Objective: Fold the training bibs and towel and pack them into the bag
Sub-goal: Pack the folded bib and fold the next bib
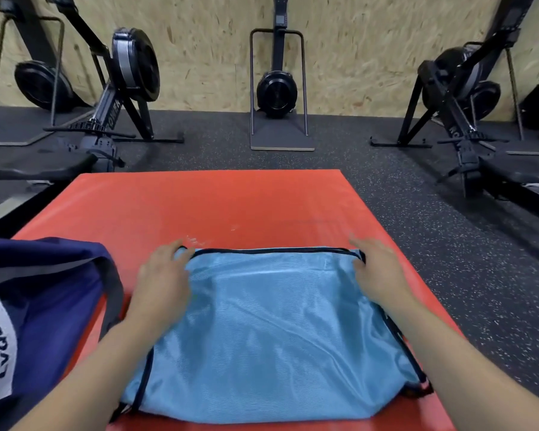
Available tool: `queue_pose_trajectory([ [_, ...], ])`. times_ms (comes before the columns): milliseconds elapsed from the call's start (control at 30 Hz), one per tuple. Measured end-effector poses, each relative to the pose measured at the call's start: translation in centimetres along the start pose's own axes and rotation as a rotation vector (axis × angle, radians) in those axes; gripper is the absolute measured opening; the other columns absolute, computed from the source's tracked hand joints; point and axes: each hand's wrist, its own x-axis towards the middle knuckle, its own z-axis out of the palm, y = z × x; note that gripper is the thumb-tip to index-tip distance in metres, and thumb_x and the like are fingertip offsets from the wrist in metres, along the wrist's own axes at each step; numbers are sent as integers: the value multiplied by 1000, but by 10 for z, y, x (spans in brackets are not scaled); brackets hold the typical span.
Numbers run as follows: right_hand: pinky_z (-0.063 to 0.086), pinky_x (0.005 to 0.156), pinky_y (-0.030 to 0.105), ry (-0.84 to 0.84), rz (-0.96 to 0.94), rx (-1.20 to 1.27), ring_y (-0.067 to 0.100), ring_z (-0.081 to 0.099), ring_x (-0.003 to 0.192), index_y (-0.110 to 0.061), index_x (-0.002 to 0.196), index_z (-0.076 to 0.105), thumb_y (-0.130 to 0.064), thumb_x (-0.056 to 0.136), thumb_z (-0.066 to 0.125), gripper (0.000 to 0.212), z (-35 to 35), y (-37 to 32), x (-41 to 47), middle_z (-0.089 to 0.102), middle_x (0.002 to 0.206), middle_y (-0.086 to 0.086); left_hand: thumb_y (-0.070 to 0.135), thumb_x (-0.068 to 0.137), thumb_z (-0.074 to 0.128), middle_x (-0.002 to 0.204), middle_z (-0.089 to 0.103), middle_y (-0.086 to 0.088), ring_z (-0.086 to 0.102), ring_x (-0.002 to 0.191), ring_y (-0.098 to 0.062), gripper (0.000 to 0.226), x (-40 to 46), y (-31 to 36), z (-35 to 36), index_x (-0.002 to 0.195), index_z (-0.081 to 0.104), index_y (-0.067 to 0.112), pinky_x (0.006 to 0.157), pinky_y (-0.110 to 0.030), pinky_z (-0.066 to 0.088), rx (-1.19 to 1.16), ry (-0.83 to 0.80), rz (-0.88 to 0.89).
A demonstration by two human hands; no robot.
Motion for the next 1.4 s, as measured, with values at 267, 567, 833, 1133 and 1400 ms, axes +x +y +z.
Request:
queue_pose_trajectory([
  [267, 4, 125, 45, -278, -483, -124, 18, 8, 155, -18, 158, 25, -45, 102, 17, 62, 94, -117, -83, 18, 166, 1, 47, 94, 9, 162, 27, -3, 24, 151, -21, 74, -35, 61, 39, 153, 36, 11, 123, -37, 15, -118, -159, 183],
  [567, 2, 125, 40, -123, -8, -339, 17, 3, 155, -17, 160, 17, -47, 104, 12, 63, 45, 8, -15, 10, 168, 3, 63, 85, -6, 167, 7, 2, 0, 154, -11, 91, -27, 0, 35, 160, 18, 18, 124, -35, 0, 36, -169, 14],
  [833, 15, 125, 44, -195, -438, -156, 18, 24, 151, -14, 155, 35, -49, 105, 11, 65, 82, -95, -112, 30, 162, 3, 41, 104, 20, 153, 42, -10, 41, 142, -25, 64, -75, 50, 28, 145, 47, 1, 119, -34, 7, -17, -116, 175],
  [1133, -3, 123, 33, -134, -141, -313, 18, 5, 155, -14, 159, 19, -51, 98, 6, 73, 19, 24, -97, 13, 167, 3, 58, 101, 2, 152, 46, -12, 45, 140, -27, 86, -105, 8, 18, 143, 50, 1, 117, -35, 13, 88, -115, 58],
  [1400, 20, 113, 35, -220, -457, -216, 14, 45, 140, -18, 143, 54, -51, 103, 29, 57, 57, -60, -180, 50, 150, -2, 48, 106, 12, 155, 37, -5, 7, 152, -8, 66, -150, 78, 13, 148, 41, 5, 120, -29, 5, -29, -116, 194],
])
